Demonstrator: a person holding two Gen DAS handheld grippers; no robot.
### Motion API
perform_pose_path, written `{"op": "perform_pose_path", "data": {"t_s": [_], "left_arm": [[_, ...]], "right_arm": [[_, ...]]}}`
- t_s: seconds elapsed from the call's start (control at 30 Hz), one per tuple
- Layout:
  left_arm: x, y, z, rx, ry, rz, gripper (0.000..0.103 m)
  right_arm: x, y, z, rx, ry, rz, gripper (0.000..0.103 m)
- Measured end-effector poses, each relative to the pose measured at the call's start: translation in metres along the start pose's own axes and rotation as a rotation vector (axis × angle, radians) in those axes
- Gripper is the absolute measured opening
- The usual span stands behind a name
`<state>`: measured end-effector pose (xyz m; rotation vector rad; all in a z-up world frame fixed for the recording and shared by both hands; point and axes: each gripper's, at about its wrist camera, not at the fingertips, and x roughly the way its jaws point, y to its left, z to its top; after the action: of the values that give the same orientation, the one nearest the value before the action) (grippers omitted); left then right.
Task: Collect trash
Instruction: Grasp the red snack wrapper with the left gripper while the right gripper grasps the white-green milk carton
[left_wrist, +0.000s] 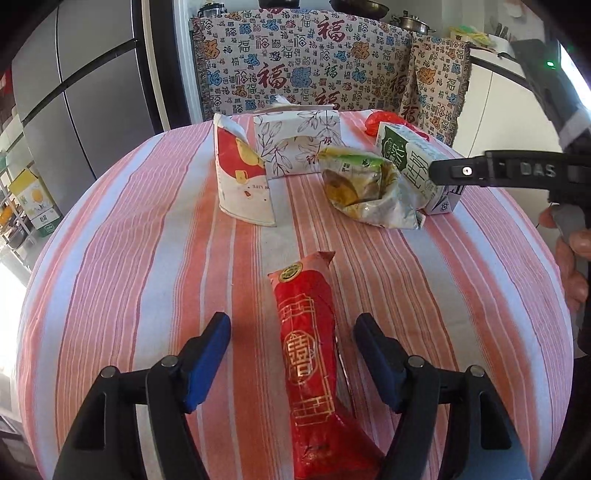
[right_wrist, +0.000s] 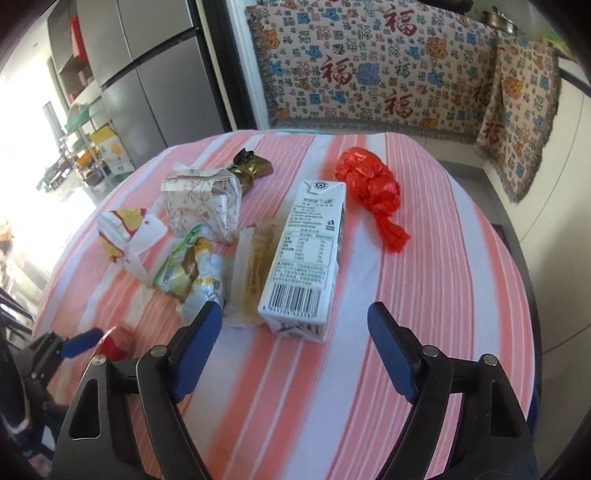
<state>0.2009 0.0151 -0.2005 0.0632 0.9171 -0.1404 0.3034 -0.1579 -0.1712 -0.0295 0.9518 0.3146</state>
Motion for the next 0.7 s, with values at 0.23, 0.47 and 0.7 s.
{"op": "perform_pose_path", "data": {"t_s": [0.23,0.47,0.7], "left_arm": [[0.000,0.001,0.000,-0.001,-0.001,-0.003,0.072],[0.001,0.001,0.000,-0.002,-0.001,-0.005,0.072],[-0.005,0.008,-0.003,0.019,0.003,-0.053,0.071]], "right_arm": [[-0.019,-0.025,-0.023,0.150,-0.010,0.098,0.038],[-0.046,-0.084,-0.085,0.495,0.049,0.333,0.041],[-0.056,-0.098,-0.084,0.398,0.051,0.113,0.075]]}}
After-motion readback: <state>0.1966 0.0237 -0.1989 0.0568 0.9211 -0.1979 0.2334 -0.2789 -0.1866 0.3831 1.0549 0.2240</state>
